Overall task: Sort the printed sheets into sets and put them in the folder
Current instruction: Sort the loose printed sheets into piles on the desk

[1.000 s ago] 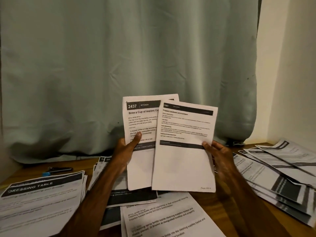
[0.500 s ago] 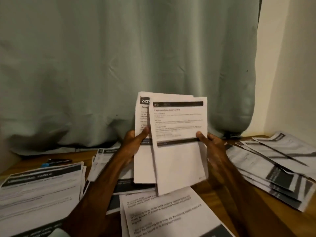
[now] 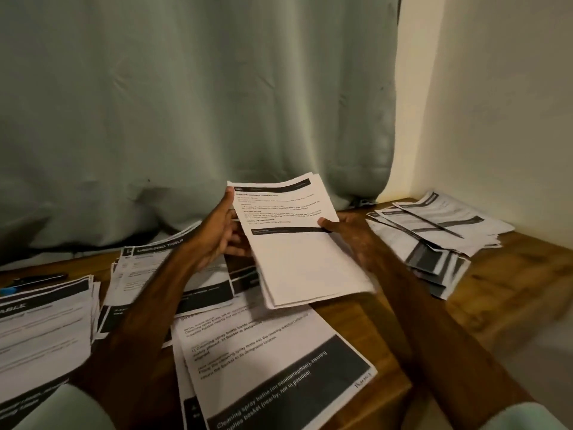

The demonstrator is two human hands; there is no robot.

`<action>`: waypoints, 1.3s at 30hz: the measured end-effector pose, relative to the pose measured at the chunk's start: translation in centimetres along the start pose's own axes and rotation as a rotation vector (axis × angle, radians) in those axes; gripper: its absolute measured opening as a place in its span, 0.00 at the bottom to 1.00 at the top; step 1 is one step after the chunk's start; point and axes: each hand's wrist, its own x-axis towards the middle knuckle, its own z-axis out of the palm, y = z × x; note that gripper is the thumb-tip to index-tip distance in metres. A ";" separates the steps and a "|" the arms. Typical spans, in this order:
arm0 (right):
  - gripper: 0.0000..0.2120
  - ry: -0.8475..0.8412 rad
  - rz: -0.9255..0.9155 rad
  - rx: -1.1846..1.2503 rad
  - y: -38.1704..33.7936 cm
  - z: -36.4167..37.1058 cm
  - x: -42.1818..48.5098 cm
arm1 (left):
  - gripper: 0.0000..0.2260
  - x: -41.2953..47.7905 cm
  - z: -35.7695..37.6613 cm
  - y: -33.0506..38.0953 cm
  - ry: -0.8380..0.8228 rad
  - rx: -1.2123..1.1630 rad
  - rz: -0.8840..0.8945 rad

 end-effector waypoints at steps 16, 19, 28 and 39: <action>0.19 0.241 -0.130 -0.959 7.6 -4.4 -8.5 | 0.20 0.9 2.7 -1.3 -0.205 0.734 0.111; 0.23 0.249 -0.199 -1.008 8.1 -3.2 -9.3 | 0.08 0.9 4.4 -1.8 -0.212 0.793 0.237; 0.34 0.234 -0.175 -0.962 7.7 -3.1 -9.6 | 0.20 -1.1 8.1 -7.3 -0.159 0.976 0.312; 0.37 0.235 -0.137 -0.976 7.3 -2.9 -9.8 | 0.30 -4.1 9.7 -10.1 -0.033 1.008 0.321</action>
